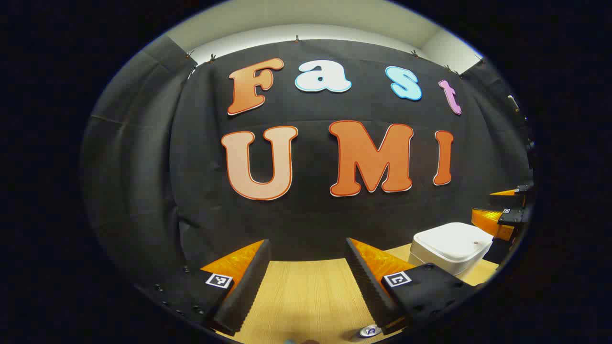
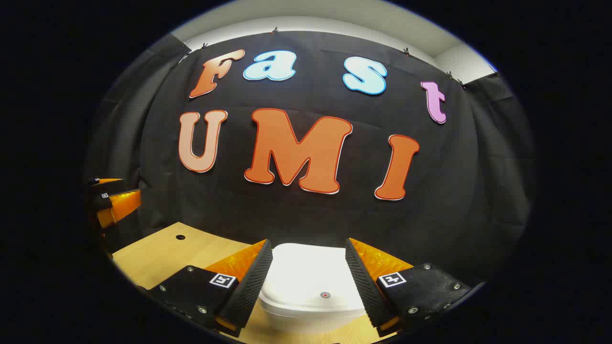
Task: Press the lid of the desktop garbage bin to open it, pick up the crumpled paper on the desktop and throw it into the bin, then pick up the pop can on the desktop and drop it into the bin, and finally close the garbage bin lid.
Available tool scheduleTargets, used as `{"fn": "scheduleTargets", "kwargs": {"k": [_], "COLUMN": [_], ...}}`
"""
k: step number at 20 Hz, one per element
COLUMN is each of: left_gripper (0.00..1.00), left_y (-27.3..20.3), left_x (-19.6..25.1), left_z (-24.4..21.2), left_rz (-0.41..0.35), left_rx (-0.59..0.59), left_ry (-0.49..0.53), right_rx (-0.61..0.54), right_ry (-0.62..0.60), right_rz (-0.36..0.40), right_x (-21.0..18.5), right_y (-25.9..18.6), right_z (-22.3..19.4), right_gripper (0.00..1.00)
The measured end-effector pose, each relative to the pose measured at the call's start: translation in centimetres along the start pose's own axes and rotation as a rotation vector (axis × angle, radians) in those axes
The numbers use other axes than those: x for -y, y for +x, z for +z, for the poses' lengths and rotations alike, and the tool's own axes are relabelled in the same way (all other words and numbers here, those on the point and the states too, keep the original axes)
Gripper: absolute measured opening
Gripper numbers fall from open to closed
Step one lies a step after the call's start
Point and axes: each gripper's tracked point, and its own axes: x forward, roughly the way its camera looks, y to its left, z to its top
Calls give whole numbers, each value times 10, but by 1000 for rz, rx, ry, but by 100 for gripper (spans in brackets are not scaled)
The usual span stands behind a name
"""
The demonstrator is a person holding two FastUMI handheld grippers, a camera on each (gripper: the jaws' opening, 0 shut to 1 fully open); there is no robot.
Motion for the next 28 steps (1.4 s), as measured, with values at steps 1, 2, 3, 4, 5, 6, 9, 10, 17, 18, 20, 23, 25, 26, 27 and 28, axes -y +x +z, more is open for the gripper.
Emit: {"fn": "scheduleTargets", "kwargs": {"k": [1, 2, 3, 4, 5, 6, 9, 10, 17, 18, 20, 23, 25, 26, 27, 28], "left_gripper": [99, 99, 99, 99, 100, 100, 100, 100, 100, 100, 100, 100, 100, 100, 100, 100], "left_y": [1, 3, 4, 5, 5, 6, 7, 7, 3, 2, 0, -4, -5, -4, -4, -4], "left_x": [2, 4, 3, 4, 5, 4, 1, 0, -6, -6, -7, -8, -9, -10, -11, -11], "left_z": [1, 1, 1, 2, 2, 3, 3, 3, -7, -8, -11, -14, -16, -16, -17, -19], "left_rz": [-2, -5, -2, -2, -2, 0, 6, 8, 34, 36, 37, 42, 47, 50, 53, 57], "left_rx": [3, 2, 3, 4, 4, 4, 1, 0, -23, -26, -30, -37, -43, -46, -50, -54], "left_ry": [5, 11, 17, 21, 25, 28, 33, 34, 36, 38, 43, 39, 37, 36, 34, 33], "right_rx": [-13, -32, -40, -40, -35, -29, -25, -25, -69, -80, -109, -142, -166, -178, -194, -217], "right_ry": [8, 14, 21, 28, 32, 31, 15, 15, 36, 24, 18, 13, 7, 14, 25, 33], "right_rz": [3, -3, -6, -7, -8, -8, -6, 1, 32, 28, 44, 55, 53, 66, 83, 88], "right_x": [1, 5, 6, 6, 9, 10, 15, 15, 21, 24, 25, 28, 31, 31, 30, 32], "right_y": [4, 6, 9, 11, 12, 12, 15, 15, 21, 24, 23, 24, 24, 23, 22, 22], "right_z": [-4, -9, -10, -8, -6, -3, 2, 5, 12, 11, 10, 4, 0, -2, -5, -10], "right_gripper": [93, 93, 93, 93, 93, 93, 93, 93, 75, 65, 46, 20, 6, 1, 1, 1]}}
